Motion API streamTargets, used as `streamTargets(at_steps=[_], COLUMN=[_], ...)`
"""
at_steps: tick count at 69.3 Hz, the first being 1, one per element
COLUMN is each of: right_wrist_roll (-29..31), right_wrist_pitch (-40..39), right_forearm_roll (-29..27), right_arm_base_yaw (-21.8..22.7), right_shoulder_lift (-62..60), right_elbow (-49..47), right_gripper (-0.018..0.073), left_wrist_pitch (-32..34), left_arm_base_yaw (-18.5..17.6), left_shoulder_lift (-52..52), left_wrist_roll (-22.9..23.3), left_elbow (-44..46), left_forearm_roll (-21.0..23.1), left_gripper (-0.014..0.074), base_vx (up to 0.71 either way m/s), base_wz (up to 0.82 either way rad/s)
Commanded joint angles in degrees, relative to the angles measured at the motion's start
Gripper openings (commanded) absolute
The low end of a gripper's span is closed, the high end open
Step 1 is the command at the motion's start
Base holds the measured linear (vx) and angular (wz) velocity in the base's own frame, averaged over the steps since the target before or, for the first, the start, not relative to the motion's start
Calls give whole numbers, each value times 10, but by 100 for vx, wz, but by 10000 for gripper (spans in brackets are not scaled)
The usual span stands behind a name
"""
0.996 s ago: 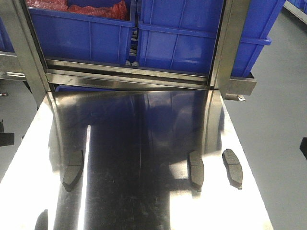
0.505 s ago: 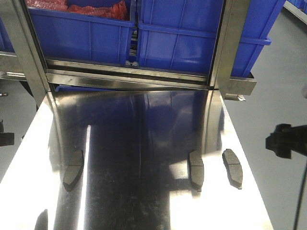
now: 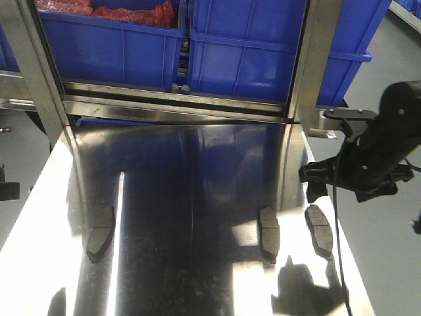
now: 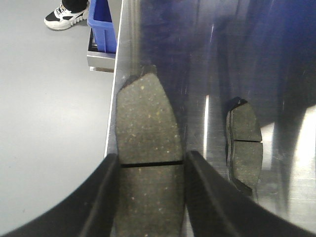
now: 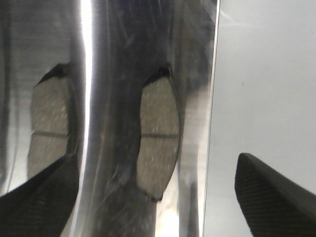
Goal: Move and align brake pads A on conveyor
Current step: 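Lower the right gripper over the brake pad nearest it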
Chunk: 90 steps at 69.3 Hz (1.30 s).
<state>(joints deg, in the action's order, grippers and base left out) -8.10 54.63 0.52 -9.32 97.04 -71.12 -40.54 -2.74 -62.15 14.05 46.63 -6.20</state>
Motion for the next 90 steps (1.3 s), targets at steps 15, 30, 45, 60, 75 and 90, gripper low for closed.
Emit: streamTargets(at_steps=[15,30,45,60,75,90], right_wrist_roll=[-3,-2,-2,-2,-1,1], right_wrist_pitch=[7,-4,-5,-4,1,3], right_forearm_roll=[0,-10,-11,-11,-11,-11], right_arm_base_yaw=[0,0,0,0,0,0], right_shoulder_lift=[63,98,114,125,133,133], right_elbow=[-55,-55,-53,-53,-53,-53], right_gripper=[594,594,585,529,497,453], left_wrist_pitch=[36,36,36,36,36,36], left_arm_base_yaw=[-2,-2,-2,-2,-2,-2], left_shoulder_lift=[13,13,13,13,13,13], left_wrist_roll=[0,0,0,0,0,0], left_elbow=[15,15,15,15,15,15], left_forearm_roll=[-3,-3,-3,-3,-3,-3], left_gripper=[108,108,108,108,108,108], base_vx=[0,0,0,0,0,0], base_wz=[0,0,0,0,0,0])
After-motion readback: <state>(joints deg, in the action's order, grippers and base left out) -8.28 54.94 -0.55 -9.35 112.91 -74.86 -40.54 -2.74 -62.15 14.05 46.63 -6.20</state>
